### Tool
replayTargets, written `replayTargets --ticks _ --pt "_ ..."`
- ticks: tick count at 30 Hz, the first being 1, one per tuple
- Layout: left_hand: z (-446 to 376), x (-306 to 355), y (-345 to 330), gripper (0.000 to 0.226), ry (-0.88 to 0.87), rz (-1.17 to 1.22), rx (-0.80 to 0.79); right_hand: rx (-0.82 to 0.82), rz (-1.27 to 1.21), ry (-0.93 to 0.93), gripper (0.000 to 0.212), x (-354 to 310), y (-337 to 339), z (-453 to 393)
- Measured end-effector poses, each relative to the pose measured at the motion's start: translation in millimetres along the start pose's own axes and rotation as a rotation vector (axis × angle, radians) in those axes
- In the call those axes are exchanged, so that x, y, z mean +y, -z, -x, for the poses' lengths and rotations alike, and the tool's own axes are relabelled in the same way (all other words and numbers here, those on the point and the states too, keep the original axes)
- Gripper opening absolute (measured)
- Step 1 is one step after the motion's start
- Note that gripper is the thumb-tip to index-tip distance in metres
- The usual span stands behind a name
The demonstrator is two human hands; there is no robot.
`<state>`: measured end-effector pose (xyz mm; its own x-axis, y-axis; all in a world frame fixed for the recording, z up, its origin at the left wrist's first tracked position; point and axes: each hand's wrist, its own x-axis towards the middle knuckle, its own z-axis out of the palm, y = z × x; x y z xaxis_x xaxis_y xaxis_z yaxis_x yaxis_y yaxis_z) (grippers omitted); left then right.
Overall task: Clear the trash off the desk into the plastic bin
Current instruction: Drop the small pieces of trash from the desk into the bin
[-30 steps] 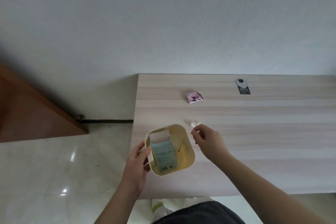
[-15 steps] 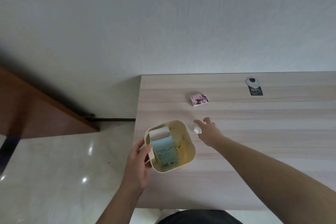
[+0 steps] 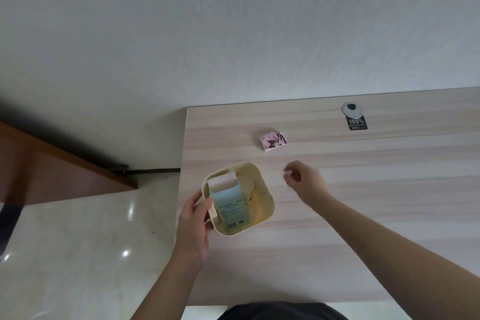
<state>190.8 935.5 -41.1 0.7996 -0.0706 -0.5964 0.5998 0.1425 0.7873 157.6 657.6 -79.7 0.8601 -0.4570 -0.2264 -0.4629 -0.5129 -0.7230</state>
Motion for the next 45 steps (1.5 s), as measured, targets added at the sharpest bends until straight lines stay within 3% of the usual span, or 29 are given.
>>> replayTargets --ticks 2,4,8,9,14,18,22,27,30,37,40,43,45 --pt "-3 0 -7 0.033 -0.023 -0.04 0.004 0.133 -0.16 0.047 0.007 -32 14 2" --pt "-5 1 -15 0.033 -0.036 -0.049 0.014 0.123 -0.24 0.159 0.011 -63 30 7" --pt "-10 6 -27 0.032 0.001 0.021 0.024 -0.44 -0.025 0.397 0.036 -95 48 17" --pt "-11 8 -29 0.032 0.006 0.034 0.02 -0.476 0.027 0.425 0.042 -96 49 14" --pt "-18 17 -23 0.034 0.014 0.063 -0.001 -0.254 -0.023 0.294 0.033 -74 50 -35" --pt "-24 23 -18 0.032 0.003 0.049 0.002 -0.287 0.169 0.164 0.04 -39 30 -90" --pt "-29 28 -18 0.033 -0.016 0.039 -0.011 -0.339 0.468 0.093 0.065 -20 6 -130" --pt "-32 33 -18 0.043 -0.028 0.067 -0.02 -0.4 0.715 0.191 0.086 -11 -24 -149" --pt "-31 35 -15 0.043 -0.042 0.066 -0.035 -0.426 0.807 0.245 0.08 0 -38 -142" --pt "-26 27 -14 0.033 -0.035 0.005 -0.063 -0.219 0.861 0.272 0.062 30 -43 -87" --pt "-21 22 -17 0.033 -0.001 0.0 -0.054 -0.225 0.677 0.147 0.047 36 -32 -63" --pt "-18 18 -17 0.035 0.019 0.002 -0.05 -0.183 0.04 -0.237 0.02 21 -18 -44" --pt "-16 16 -14 0.035 0.024 -0.001 -0.051 -0.141 -0.441 -0.467 0.023 3 -4 -33"
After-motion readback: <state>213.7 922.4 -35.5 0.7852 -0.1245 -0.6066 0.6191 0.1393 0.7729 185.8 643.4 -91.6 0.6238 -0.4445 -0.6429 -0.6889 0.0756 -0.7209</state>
